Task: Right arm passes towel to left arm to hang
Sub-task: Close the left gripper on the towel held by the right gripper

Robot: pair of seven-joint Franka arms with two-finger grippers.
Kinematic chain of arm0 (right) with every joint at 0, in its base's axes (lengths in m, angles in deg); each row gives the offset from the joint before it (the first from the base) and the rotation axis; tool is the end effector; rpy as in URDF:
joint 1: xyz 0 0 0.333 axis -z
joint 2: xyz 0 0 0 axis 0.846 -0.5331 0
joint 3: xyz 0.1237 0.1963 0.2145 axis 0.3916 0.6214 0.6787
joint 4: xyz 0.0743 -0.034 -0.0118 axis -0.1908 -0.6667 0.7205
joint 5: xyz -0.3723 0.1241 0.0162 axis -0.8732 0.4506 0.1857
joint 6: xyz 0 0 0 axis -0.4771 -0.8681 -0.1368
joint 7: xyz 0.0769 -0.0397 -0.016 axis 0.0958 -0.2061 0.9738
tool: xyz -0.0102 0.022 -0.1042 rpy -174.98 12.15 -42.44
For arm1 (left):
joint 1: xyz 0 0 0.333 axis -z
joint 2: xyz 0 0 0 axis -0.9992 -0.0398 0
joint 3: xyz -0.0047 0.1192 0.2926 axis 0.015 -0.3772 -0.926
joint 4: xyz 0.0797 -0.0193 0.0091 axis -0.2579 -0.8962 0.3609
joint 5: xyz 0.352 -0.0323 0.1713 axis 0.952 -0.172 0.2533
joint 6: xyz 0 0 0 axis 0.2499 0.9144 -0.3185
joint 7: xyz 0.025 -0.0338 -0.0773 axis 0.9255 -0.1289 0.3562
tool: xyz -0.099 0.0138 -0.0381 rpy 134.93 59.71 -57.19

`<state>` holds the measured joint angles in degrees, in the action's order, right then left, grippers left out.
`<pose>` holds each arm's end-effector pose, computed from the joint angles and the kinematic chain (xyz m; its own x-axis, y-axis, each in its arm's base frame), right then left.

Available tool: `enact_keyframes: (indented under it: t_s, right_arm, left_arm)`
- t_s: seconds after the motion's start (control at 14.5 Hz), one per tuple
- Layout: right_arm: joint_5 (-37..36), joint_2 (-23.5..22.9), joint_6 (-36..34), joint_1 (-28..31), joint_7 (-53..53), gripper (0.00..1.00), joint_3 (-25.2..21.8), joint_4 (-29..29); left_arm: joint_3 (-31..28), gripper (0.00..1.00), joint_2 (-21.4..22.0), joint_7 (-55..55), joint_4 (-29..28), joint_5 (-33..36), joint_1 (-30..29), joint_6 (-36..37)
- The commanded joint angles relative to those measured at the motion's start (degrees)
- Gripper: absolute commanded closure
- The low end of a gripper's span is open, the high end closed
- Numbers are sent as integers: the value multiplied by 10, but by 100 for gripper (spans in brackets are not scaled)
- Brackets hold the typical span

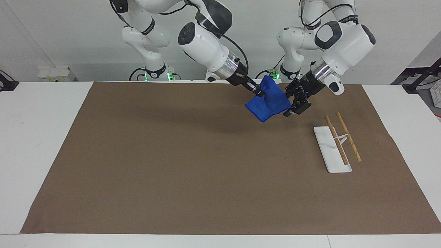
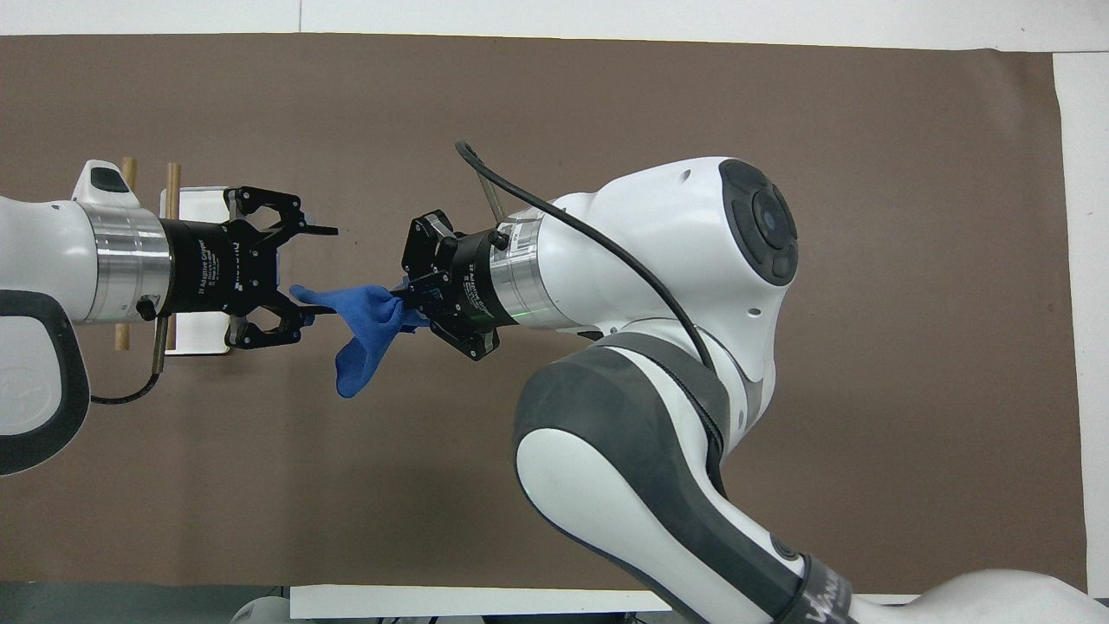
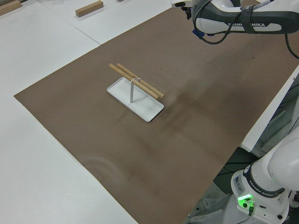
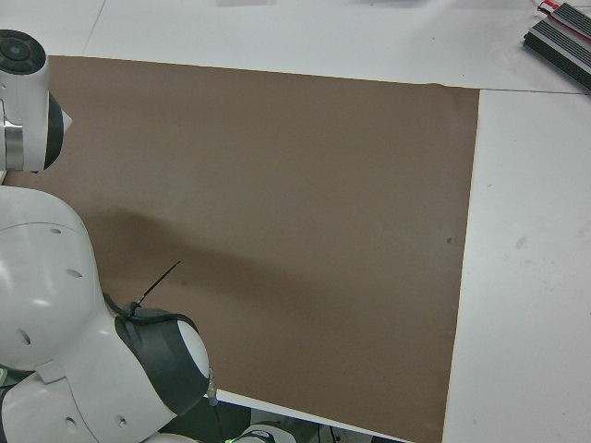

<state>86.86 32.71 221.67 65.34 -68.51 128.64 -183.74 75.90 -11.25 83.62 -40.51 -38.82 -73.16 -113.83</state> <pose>0.5079 0.4081 0.5395 0.4770 -0.6198 -0.6232 -0.8788 -0.3471 -0.3274 0.4848 -0.1840 0.5183 0.1995 0.8276 -0.5247 0.9776 -0.1315 0.1644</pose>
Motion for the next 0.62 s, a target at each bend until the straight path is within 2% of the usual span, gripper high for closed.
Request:
enact_keyframes:
  t_s: [0.0,0.28,0.55]
  right_arm:
    - [9,-12,6,4,-3,100,8,10]
    - [8,-13,6,4,-3,100,8,10]
    - [8,-14,6,4,-3,100,8,13]
  left_arm:
    - [-6,20,10,7,-16,-10,12,-9]
    - [-6,40,15,7,-26,-10,11,-6]
    - [-6,89,15,8,-25,-9,12,8]
